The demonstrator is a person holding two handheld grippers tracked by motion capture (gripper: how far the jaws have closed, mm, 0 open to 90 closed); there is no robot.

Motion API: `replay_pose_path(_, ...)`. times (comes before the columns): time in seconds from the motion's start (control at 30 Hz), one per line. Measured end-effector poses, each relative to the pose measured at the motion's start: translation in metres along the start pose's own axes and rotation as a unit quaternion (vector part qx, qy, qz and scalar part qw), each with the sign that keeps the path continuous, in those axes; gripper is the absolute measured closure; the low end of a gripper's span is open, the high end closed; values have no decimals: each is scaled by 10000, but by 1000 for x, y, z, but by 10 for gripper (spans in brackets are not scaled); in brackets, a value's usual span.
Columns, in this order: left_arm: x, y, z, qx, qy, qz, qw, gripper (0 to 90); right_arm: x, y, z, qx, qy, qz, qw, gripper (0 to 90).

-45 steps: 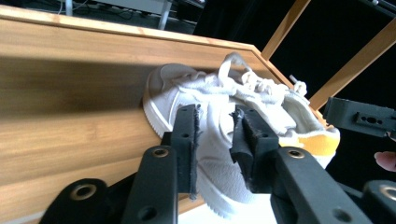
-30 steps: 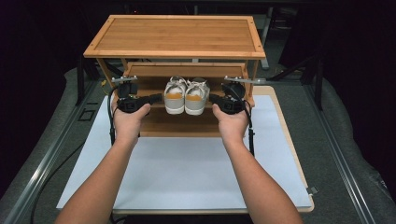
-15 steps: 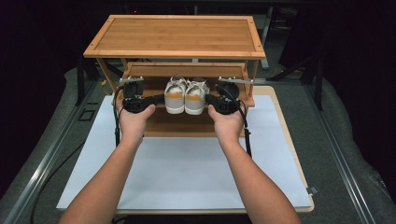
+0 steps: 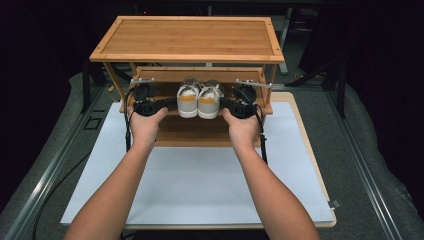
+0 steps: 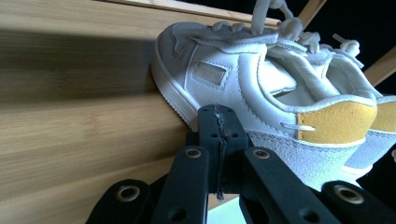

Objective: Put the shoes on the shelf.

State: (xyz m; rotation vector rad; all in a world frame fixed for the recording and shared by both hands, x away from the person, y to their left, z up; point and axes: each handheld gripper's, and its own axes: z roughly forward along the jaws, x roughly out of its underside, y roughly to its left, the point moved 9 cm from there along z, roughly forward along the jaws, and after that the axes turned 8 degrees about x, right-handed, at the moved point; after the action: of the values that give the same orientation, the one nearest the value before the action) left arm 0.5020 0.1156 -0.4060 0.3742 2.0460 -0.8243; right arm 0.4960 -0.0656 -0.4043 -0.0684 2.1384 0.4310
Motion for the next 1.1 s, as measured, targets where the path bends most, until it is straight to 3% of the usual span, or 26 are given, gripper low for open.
replay_pose_path(0.23,-4,4,9,44,-68,-52,10000,900,-10,-5,13,311,-134,-137,9993,900)
replay_pose_path(0.73,-15,13,22,-27,-49,-46,10000,900,-21,-11,29,327,-184,-46,9993,900)
replay_pose_path(0.83,-17,16,25,0,-43,-51,10000,900,-23,-11,33,192,-194,-21,9996,900)
replay_pose_path(0.87,-17,17,25,-7,-21,-40,10000,900,-23,-12,33,202,-96,-42,9997,900)
replay_pose_path(0.97,-19,20,26,8,99,21,9999,900,-25,-12,37,263,-139,-11,9996,900)
replay_pose_path(1.1,-22,22,30,-139,58,18,9999,900,-26,-13,40,298,-130,-30,9995,900)
